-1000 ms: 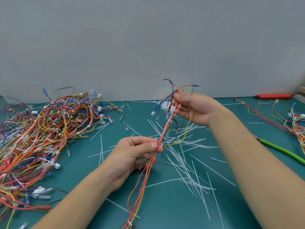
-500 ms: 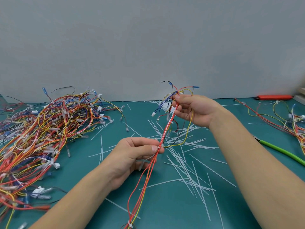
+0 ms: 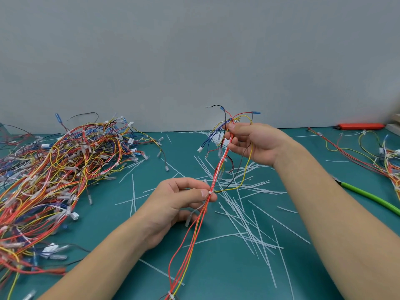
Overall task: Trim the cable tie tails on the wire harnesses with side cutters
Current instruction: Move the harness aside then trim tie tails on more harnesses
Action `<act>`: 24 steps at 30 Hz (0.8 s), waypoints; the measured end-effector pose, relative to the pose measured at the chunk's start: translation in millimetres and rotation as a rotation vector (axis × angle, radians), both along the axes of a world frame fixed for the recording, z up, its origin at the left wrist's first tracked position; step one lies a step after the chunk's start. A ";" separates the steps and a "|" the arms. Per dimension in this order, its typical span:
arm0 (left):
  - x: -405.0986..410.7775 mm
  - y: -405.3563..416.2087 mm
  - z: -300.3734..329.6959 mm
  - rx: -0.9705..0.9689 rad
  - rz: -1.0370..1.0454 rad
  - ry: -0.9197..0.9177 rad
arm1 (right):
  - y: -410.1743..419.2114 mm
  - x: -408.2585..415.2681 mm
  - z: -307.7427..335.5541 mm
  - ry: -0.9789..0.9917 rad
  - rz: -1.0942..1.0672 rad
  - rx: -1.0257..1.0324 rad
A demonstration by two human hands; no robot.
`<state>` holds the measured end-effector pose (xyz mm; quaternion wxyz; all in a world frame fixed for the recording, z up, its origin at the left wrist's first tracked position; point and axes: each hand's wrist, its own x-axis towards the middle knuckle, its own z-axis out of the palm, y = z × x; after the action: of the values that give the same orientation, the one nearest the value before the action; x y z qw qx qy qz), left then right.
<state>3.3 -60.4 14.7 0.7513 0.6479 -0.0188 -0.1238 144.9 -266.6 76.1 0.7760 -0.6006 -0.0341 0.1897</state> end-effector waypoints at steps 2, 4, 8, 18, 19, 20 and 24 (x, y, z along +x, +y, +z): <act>-0.2 -0.4 0.3 0.009 0.008 -0.002 | 0.1 0.2 -0.4 0.005 -0.006 0.000; -0.4 -0.6 0.4 0.011 0.010 -0.003 | 0.4 0.4 -0.7 0.009 -0.007 0.000; -1.2 -0.5 0.2 0.004 0.006 -0.013 | 1.1 0.6 -1.4 0.011 -0.002 0.000; 0.1 -2.7 -1.9 0.024 0.016 -0.022 | 3.6 -0.8 -1.3 0.004 0.004 -0.011; 0.2 -2.8 -2.2 0.026 0.015 -0.022 | 4.5 -1.1 -1.4 0.002 0.006 -0.011; 0.0 -2.8 -2.4 0.027 0.013 -0.023 | 5.3 -1.4 -1.5 -0.001 0.008 -0.011; -0.5 -2.2 -2.0 0.012 -0.003 -0.033 | 6.2 -2.2 -1.3 -0.008 0.009 -0.017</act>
<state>2.8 -62.6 12.7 0.7469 0.6542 -0.0314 -0.1145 142.7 -260.4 74.8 0.7698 -0.6078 -0.0385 0.1912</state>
